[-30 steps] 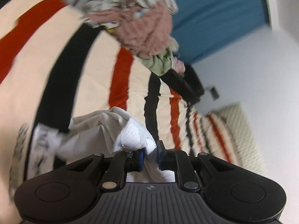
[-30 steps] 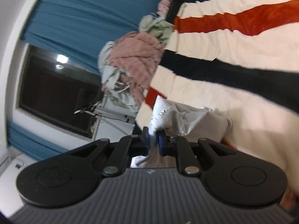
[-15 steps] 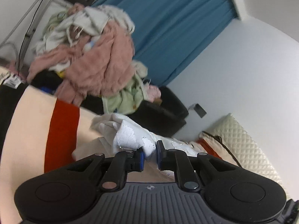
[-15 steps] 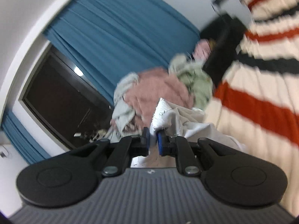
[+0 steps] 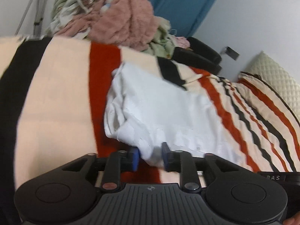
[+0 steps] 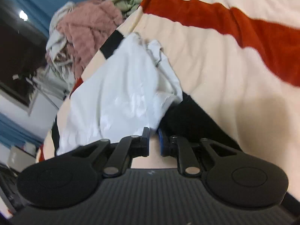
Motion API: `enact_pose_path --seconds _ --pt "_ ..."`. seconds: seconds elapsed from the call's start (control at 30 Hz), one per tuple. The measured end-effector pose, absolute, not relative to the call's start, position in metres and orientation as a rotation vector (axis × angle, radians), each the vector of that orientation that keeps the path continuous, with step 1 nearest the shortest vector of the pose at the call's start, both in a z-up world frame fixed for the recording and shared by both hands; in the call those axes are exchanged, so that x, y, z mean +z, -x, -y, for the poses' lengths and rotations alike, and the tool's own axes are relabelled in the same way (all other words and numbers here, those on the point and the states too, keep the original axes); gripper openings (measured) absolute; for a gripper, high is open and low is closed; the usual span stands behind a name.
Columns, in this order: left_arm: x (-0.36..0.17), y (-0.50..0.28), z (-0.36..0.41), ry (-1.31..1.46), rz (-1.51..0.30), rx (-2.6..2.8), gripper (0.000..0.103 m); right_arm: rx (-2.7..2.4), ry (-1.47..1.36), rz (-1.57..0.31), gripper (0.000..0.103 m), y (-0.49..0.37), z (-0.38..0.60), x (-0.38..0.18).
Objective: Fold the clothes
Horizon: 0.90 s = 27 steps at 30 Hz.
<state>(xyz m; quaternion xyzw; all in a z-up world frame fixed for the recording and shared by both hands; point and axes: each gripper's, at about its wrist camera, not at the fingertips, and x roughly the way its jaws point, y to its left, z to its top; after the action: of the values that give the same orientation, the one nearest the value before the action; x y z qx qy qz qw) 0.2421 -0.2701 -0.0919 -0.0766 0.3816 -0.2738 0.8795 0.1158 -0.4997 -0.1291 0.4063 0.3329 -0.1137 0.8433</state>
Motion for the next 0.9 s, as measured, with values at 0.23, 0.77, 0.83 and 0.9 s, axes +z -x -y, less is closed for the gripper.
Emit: enact_pose_path --seconds 0.23,0.77,0.83,0.9 --pt "0.006 -0.181 0.261 0.078 -0.658 -0.605 0.063 -0.176 -0.752 -0.616 0.015 -0.078 0.478 -0.028" --pt "0.148 0.033 0.173 -0.046 -0.383 -0.524 0.103 -0.083 -0.439 -0.344 0.089 0.077 0.382 0.106" --pt "0.148 0.053 0.162 -0.039 -0.357 -0.519 0.103 -0.086 -0.413 -0.313 0.089 0.094 0.373 0.106" --pt "0.146 0.071 0.151 -0.028 -0.339 -0.518 0.103 -0.089 -0.402 -0.286 0.089 0.107 0.367 0.102"
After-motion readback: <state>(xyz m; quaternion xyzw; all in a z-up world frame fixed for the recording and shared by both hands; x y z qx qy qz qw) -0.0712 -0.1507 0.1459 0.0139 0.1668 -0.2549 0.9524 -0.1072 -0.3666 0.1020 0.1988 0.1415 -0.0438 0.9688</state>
